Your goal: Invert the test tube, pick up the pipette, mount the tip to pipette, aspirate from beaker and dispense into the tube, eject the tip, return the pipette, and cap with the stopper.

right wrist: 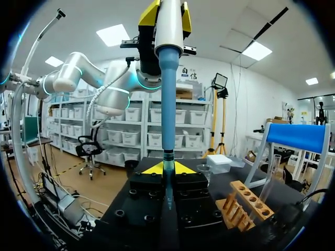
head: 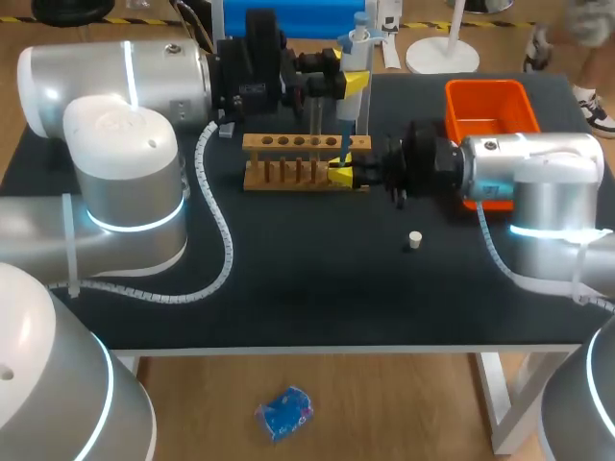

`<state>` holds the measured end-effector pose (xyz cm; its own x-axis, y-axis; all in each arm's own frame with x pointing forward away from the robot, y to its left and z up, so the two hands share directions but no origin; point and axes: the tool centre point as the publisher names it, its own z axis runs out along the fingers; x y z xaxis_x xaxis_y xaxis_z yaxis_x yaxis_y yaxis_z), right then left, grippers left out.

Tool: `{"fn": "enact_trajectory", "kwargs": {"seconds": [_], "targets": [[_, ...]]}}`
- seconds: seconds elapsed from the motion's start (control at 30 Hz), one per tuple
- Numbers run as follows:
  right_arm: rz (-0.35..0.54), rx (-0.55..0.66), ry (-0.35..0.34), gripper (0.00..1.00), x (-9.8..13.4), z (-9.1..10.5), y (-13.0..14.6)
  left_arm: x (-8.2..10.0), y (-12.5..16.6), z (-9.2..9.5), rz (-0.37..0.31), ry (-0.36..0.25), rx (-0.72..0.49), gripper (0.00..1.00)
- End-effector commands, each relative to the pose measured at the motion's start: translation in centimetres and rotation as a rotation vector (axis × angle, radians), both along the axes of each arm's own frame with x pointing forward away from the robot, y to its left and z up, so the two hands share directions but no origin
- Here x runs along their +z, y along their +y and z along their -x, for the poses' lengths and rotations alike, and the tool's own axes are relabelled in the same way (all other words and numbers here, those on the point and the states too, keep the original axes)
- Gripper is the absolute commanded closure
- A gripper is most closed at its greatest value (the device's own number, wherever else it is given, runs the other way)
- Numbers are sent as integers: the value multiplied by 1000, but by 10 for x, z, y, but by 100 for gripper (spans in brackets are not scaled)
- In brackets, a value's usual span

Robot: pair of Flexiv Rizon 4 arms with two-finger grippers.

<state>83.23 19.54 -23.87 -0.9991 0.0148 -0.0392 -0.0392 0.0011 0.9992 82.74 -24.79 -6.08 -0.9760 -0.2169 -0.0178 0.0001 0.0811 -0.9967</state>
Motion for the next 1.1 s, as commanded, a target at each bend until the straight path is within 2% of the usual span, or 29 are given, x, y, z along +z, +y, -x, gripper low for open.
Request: {"fn": "enact_trajectory", "kwargs": {"seconds": [0.03, 0.5, 0.7, 0.73, 0.77, 1.0, 1.1], "targets": [[3, -66, 1, 100, 12, 6, 1, -9, 1, 0, -3, 3, -3, 100], [4, -132, -17, 100, 14, 5, -2, -9, 1, 0, -3, 3, -3, 100], [-11, -118, -5, 99, 11, 5, -5, -9, 1, 0, -3, 3, -3, 100], [-8, -117, -6, 56, 11, 5, -6, -9, 1, 0, -3, 3, -3, 100], [-7, -107, -5, 0, 11, 6, -7, -9, 1, 0, -3, 3, -3, 100], [61, 14, 67, 0, 3, 10, -15, -9, 1, 0, -3, 3, -3, 100], [86, 68, 78, 0, 0, 14, -23, -9, 1, 0, -3, 3, -3, 100]]}}
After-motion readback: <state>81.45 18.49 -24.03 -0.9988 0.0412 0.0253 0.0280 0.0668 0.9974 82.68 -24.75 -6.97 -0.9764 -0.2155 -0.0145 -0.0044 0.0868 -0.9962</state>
